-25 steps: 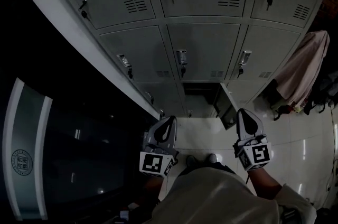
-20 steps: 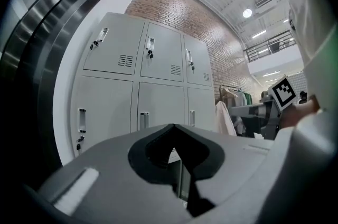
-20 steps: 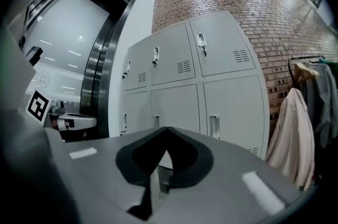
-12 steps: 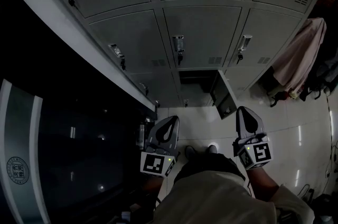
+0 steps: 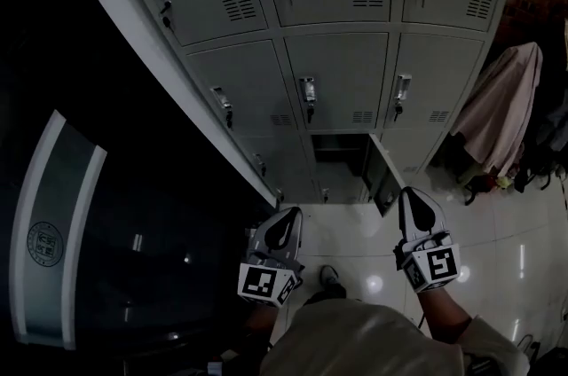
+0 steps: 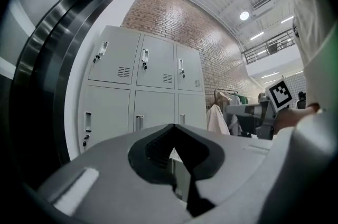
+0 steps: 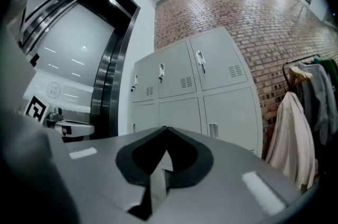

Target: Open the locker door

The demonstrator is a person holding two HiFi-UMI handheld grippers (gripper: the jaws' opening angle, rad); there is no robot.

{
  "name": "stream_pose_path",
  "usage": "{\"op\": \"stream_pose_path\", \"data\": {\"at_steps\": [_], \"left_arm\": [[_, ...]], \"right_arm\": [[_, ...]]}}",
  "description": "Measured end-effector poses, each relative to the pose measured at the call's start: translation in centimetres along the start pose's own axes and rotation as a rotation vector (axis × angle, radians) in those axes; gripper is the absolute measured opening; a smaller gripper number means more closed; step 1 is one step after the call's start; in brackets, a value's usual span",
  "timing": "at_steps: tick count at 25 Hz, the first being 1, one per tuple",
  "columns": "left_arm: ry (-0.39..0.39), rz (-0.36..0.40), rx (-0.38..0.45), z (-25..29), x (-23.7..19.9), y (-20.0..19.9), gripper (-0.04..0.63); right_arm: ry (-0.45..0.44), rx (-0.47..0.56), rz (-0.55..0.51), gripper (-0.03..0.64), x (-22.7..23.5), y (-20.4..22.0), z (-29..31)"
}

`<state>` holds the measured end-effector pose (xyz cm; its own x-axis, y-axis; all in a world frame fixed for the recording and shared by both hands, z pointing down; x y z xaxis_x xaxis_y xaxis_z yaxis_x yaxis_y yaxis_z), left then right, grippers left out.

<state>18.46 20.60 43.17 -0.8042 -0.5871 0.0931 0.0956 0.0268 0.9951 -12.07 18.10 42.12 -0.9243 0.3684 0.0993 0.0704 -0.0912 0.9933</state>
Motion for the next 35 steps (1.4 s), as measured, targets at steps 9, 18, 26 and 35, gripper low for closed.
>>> {"op": "stream_pose_path", "data": {"at_steps": [9, 18, 26, 35], "left_arm": [[-0.032, -0.034, -0.025, -7.8, 10.0, -2.4, 0.035], [0.030, 0.001, -0.014, -15.8, 21.7, -5.2, 0.035], [0.055, 0.018, -0.046, -18.7, 27.1, -5.3, 0.035], [0.084, 0.050, -0.041, -20.2, 28.9, -7.7, 0.035]], "right_arm": [[0.000, 0.058, -0.011, 0.002, -0.5, -2.8, -14.9], [0.010, 0.005, 0.031, 0.002, -2.6, -1.6, -29.1], [0.026, 0.147, 0.082, 0.002, -2.4, -1.5, -35.2], [0.032, 0.186, 0.070, 0.002, -4.0, -4.2, -37.4]]}}
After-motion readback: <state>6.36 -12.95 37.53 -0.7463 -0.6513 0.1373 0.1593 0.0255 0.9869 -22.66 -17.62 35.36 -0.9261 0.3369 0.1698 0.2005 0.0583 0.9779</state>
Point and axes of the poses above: the fingertips, and each gripper's own axes: z forward along the fingers, x to its right, y out of its underside, the point moved 10 cm from there along -z, backward along the fingers, and after that the axes turned 10 degrees about -x, right-handed, at the moved point
